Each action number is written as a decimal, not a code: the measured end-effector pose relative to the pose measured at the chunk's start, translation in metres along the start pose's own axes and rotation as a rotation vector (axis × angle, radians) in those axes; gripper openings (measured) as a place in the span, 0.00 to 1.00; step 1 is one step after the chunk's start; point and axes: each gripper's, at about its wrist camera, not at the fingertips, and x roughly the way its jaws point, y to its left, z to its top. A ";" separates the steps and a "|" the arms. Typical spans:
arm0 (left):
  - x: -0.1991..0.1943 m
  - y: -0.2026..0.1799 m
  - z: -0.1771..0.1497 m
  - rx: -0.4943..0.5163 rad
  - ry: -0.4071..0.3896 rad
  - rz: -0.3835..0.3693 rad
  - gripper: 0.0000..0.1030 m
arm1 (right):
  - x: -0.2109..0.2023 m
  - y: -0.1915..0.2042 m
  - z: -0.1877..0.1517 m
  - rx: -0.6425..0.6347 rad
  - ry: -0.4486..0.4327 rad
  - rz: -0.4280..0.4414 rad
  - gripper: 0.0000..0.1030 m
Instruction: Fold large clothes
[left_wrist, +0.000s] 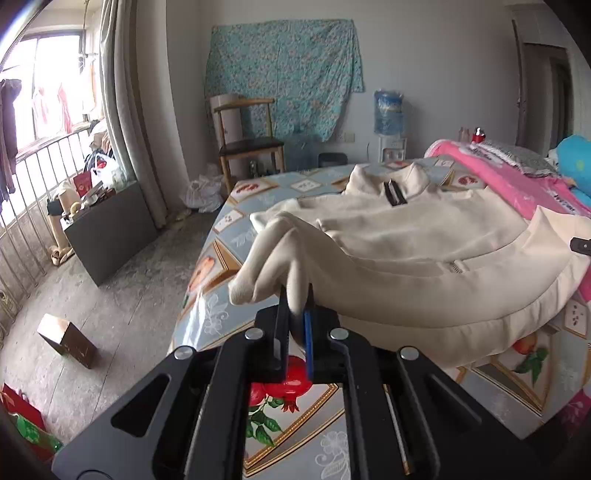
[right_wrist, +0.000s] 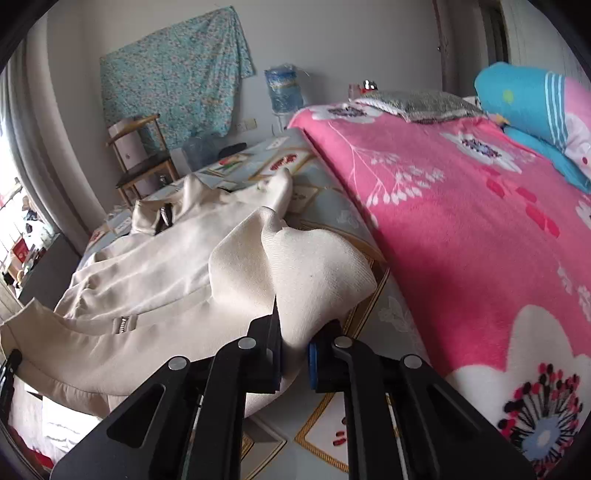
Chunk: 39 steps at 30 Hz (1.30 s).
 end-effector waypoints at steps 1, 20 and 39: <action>-0.006 0.003 0.002 -0.001 -0.004 -0.007 0.05 | -0.009 0.002 -0.001 -0.013 -0.009 0.004 0.10; -0.026 0.120 -0.085 -0.354 0.347 -0.073 0.54 | -0.031 -0.074 -0.071 0.099 0.193 0.109 0.58; 0.076 0.057 0.132 -0.101 0.253 -0.193 0.80 | 0.042 -0.001 0.104 0.012 0.216 0.274 0.77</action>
